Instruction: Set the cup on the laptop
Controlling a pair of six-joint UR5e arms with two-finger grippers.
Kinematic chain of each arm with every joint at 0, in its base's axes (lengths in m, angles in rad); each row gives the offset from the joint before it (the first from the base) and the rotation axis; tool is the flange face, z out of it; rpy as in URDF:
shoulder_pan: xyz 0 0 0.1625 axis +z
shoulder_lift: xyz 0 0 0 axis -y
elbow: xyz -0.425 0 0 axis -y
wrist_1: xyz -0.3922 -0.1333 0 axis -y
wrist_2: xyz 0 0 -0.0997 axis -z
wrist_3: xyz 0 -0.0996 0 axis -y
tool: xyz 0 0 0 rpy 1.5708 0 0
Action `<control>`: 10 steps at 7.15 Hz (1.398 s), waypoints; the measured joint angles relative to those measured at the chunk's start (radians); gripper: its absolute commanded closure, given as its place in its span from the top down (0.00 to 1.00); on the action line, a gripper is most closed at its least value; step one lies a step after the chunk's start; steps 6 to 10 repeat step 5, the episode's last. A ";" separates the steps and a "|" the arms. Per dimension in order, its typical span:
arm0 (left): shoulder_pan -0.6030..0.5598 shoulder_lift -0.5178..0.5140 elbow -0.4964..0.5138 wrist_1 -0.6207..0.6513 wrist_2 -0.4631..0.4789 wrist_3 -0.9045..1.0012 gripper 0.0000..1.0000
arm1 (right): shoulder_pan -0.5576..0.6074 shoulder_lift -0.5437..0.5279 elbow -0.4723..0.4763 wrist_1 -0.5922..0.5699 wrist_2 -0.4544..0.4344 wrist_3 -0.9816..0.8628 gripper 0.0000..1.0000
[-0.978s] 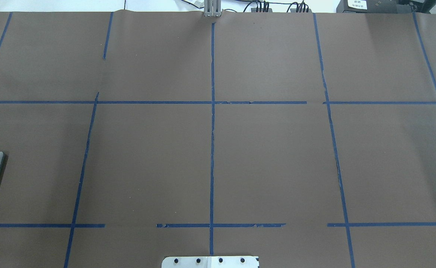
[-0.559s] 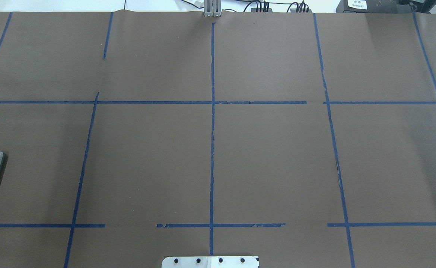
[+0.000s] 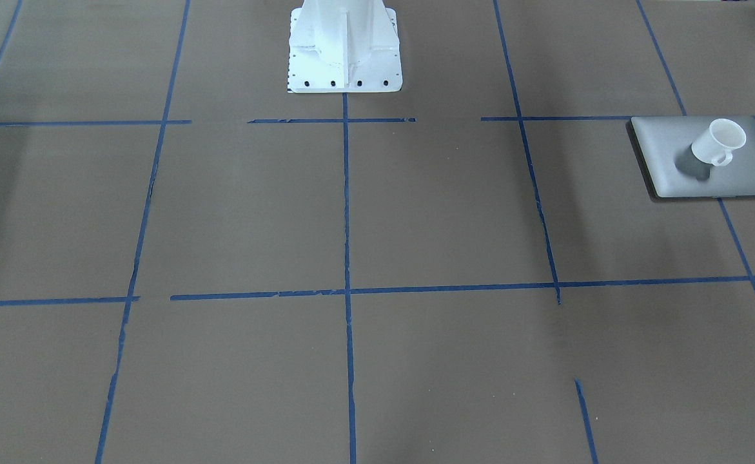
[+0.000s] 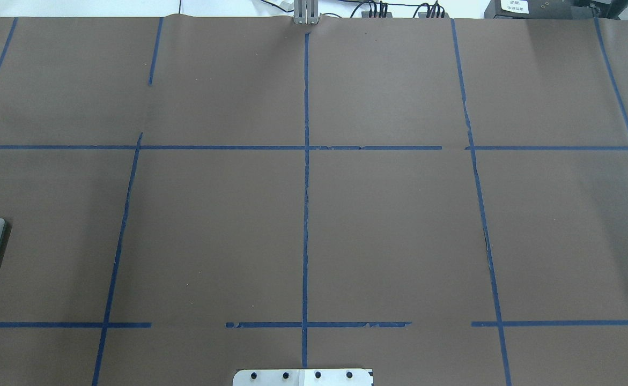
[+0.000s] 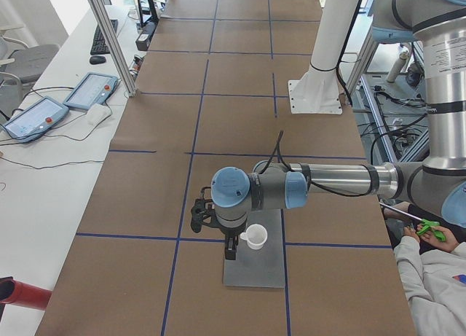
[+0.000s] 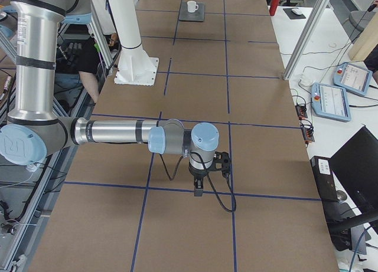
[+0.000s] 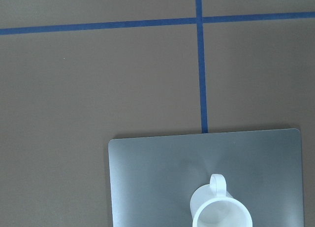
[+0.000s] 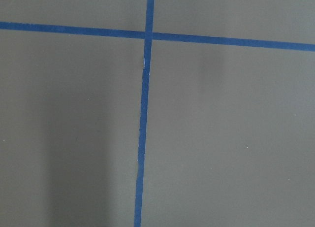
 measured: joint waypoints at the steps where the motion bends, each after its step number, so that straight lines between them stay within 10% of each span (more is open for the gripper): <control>1: 0.000 -0.002 0.001 0.001 0.000 0.000 1.00 | 0.000 0.000 0.000 0.000 0.000 0.000 1.00; 10: 0.000 -0.013 0.012 0.004 -0.003 0.000 1.00 | 0.000 0.000 0.000 0.000 0.000 0.000 1.00</control>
